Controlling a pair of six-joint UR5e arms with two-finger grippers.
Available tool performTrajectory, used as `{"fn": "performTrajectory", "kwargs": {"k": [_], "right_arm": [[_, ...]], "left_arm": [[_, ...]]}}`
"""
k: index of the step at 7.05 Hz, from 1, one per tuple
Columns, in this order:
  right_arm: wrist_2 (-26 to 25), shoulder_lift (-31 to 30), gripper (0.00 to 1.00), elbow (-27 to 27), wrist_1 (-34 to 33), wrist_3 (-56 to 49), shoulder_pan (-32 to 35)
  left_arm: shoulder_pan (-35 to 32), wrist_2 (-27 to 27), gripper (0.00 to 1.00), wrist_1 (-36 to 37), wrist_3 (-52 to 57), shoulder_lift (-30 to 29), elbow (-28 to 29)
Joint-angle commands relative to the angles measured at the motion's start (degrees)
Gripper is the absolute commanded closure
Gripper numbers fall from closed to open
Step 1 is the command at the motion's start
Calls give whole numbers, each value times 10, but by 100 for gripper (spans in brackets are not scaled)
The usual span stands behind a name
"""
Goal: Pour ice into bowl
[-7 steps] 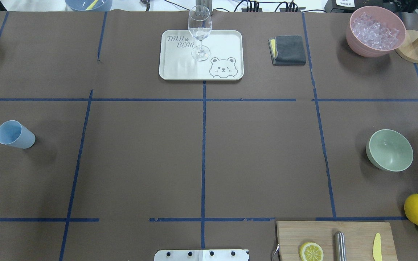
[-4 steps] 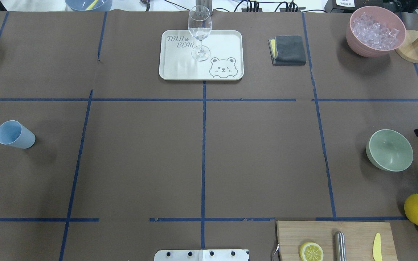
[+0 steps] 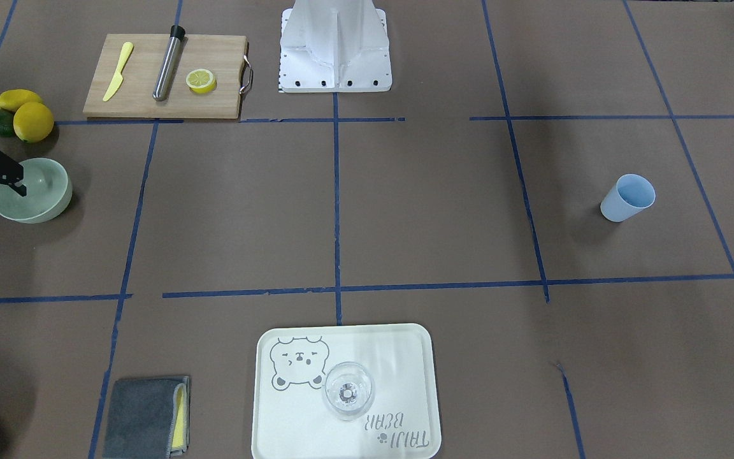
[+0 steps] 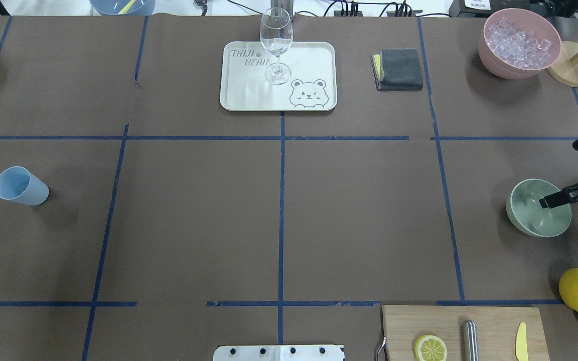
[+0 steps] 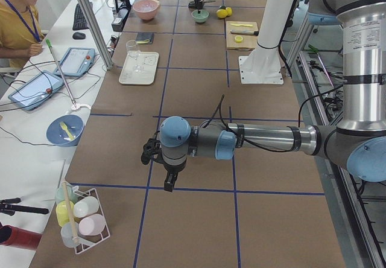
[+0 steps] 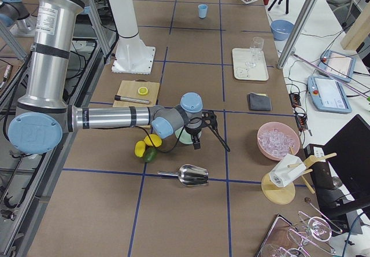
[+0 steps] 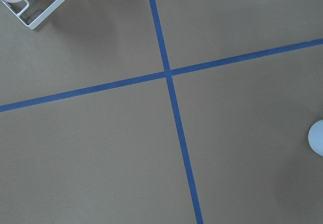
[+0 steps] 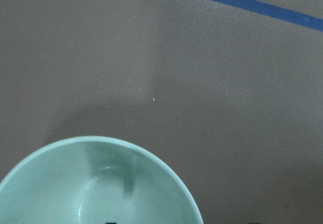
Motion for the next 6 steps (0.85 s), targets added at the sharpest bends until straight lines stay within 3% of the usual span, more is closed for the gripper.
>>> {"fn": "performTrajectory", "kwargs": {"k": [1, 3, 6], "right_arm": [[-13, -2, 100, -1, 6, 1, -10], [-8, -1, 100, 5, 10, 9, -9], [-8, 17, 100, 61, 9, 94, -11]], "left_arm": [[1, 0, 0, 0, 0, 0, 0], [1, 0, 0, 0, 0, 0, 0], [1, 0, 0, 0, 0, 0, 0]]}}
